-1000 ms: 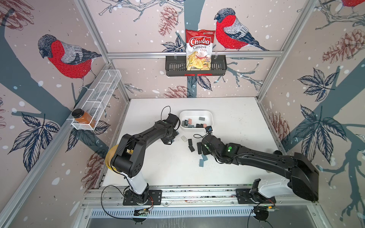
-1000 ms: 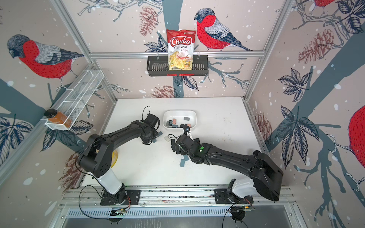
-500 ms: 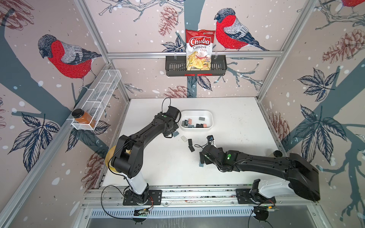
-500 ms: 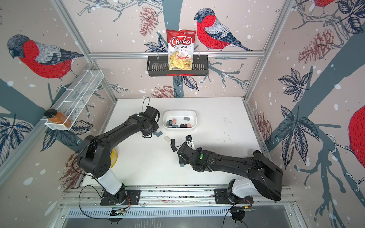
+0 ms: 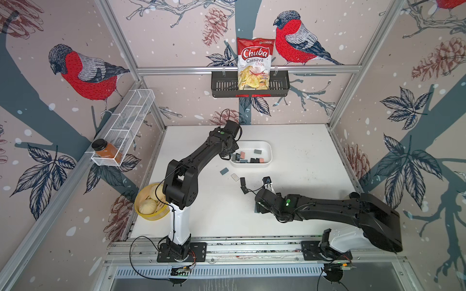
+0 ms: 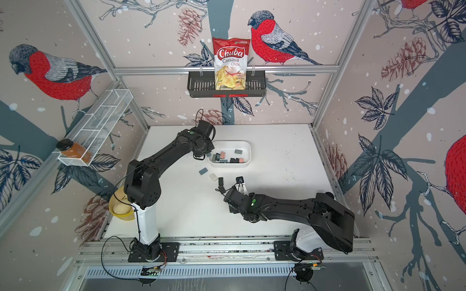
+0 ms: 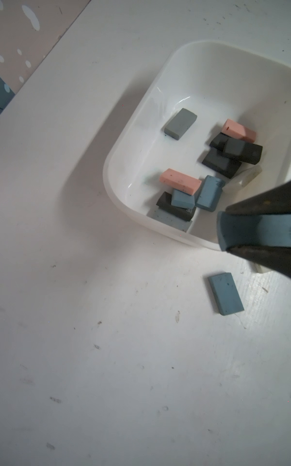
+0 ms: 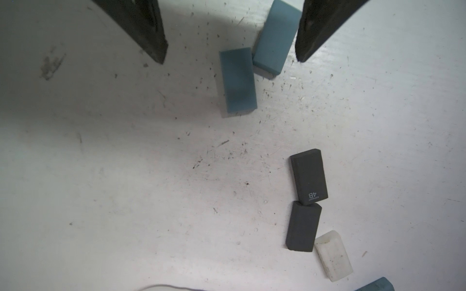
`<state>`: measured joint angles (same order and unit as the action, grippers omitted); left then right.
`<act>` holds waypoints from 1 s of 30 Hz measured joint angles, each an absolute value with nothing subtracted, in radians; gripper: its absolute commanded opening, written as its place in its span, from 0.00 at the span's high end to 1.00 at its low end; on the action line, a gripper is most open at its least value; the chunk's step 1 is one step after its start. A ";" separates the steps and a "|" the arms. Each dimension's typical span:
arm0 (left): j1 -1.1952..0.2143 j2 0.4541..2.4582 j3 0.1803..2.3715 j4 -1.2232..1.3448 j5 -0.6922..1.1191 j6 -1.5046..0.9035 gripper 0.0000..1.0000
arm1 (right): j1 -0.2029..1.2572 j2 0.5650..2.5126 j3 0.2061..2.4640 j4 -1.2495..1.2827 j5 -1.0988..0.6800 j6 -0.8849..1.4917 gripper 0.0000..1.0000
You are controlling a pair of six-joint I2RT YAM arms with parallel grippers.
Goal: Put the eraser in the storage box
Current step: Place the eraser in the storage box.
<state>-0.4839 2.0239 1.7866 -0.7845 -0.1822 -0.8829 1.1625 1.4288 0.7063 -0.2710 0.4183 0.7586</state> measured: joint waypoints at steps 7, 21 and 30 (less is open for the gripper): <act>-0.498 2.181 1.950 -0.826 -0.157 -0.852 0.88 | 1.164 1.451 0.707 -0.271 0.418 0.765 0.24; -0.535 2.306 2.045 -0.842 -0.106 -0.812 0.73 | 1.164 1.471 0.709 -0.271 0.418 0.764 0.31; -0.548 2.313 2.046 -0.841 -0.081 -0.786 0.39 | 1.163 1.497 0.715 -0.269 0.418 0.763 0.33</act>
